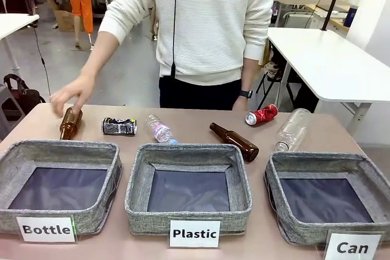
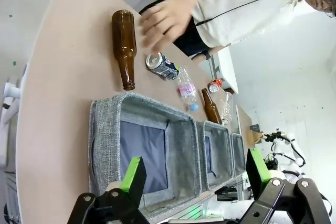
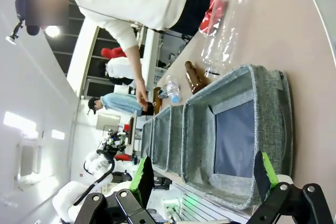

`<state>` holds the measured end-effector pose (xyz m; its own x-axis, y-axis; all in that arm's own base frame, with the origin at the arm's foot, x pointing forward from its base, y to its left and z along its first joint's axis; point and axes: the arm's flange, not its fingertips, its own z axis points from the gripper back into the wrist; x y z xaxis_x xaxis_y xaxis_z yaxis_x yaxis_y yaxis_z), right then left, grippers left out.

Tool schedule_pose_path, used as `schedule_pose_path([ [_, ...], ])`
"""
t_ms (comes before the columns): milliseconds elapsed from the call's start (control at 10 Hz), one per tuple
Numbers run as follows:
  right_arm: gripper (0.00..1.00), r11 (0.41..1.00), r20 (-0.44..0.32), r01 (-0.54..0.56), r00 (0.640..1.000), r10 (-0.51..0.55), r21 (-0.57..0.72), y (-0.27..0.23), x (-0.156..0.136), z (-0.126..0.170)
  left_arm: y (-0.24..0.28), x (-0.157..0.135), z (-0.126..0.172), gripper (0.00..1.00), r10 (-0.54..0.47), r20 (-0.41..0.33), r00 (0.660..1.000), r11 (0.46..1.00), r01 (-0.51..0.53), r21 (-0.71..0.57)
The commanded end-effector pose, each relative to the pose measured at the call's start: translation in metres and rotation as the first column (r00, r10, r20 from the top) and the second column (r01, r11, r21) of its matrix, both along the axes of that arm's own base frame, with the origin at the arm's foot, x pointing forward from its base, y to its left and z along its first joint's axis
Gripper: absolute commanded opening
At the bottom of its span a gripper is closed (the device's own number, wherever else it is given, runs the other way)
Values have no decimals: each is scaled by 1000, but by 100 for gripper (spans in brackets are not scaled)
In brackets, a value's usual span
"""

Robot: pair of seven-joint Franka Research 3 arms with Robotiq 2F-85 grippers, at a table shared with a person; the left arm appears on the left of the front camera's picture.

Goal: Sort the can waste into the basket.
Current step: Pick up the can waste from the table and place it in the right Fabric basket.

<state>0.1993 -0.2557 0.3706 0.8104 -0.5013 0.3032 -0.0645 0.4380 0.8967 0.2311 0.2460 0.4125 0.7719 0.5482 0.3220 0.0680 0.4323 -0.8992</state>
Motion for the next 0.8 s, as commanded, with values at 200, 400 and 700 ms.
schedule_pose_path([
  [200,100,945,196,-45,974,113,-324,37,13,30,2,1,0,100,-2,32,999,1000,2,-3],
  [400,100,771,295,-90,891,346,-630,92,45,72,2,1,0,100,-2,32,999,1000,2,-3],
  [700,100,432,263,-77,694,670,-899,172,101,105,2,1,0,100,-2,32,999,1000,2,-3],
])
